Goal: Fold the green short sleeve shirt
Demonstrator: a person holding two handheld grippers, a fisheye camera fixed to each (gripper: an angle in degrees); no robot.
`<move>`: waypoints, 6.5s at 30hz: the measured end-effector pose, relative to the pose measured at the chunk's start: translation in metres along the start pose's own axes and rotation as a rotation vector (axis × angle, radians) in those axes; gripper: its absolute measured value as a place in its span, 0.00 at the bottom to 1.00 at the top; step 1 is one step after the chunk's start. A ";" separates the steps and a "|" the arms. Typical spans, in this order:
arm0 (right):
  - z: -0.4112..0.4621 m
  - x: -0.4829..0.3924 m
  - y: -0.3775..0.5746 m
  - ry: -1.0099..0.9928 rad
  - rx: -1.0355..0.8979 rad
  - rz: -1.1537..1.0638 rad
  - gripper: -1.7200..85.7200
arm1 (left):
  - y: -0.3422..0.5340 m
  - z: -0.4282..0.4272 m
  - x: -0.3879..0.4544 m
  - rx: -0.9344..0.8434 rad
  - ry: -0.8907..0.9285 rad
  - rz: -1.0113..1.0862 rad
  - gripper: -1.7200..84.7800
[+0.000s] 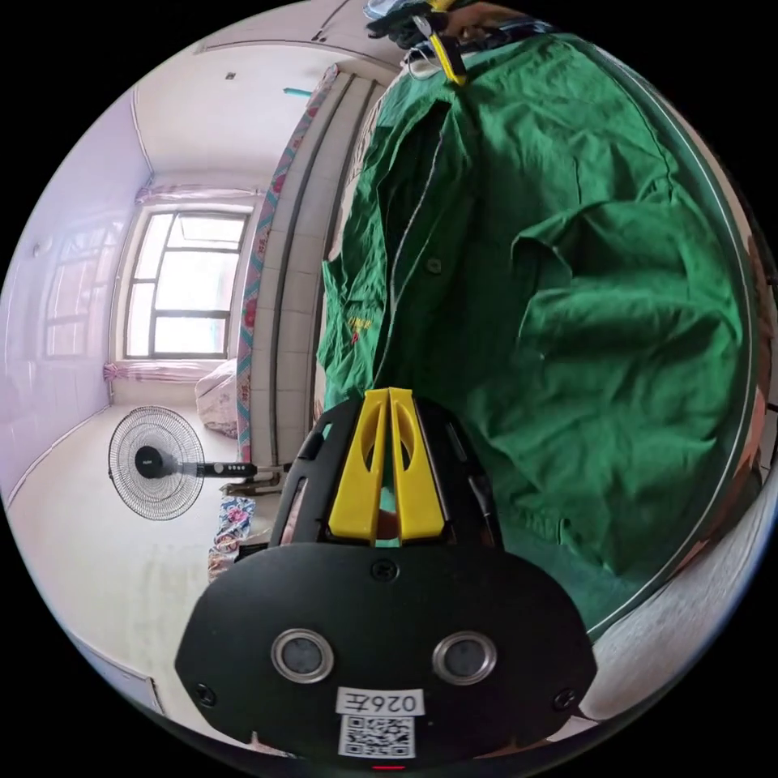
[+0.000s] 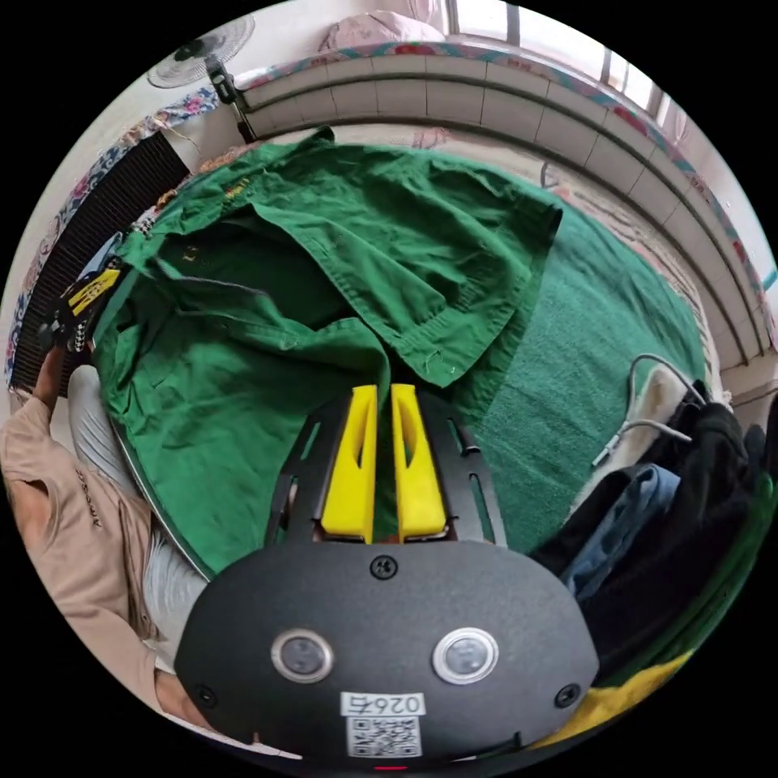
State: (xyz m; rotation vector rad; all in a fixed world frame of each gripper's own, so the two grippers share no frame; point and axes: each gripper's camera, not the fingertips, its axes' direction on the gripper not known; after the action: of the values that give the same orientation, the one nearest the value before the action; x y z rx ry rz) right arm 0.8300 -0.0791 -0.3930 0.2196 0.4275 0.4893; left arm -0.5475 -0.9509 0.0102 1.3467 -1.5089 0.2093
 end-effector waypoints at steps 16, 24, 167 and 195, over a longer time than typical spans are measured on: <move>-0.109 -0.071 0.130 0.353 0.272 -0.050 0.03 | 0.023 0.048 -0.115 0.235 0.059 -0.153 0.02; -0.036 -0.160 -0.027 0.135 0.172 -0.425 0.08 | -0.022 0.168 -0.162 0.166 0.399 -0.072 0.22; 0.192 -0.068 -0.124 0.237 -0.543 -0.087 0.07 | 0.055 0.464 0.139 -0.242 1.240 -0.506 0.08; 0.148 -0.160 0.116 0.075 -0.150 0.191 0.01 | -0.217 0.014 0.307 -0.020 0.263 -0.220 0.01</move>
State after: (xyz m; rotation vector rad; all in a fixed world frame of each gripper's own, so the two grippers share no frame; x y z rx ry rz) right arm 0.7211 -0.0739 -0.1708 0.0976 0.4428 0.7161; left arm -0.3235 -1.2269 0.1336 1.3983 -1.1339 0.2210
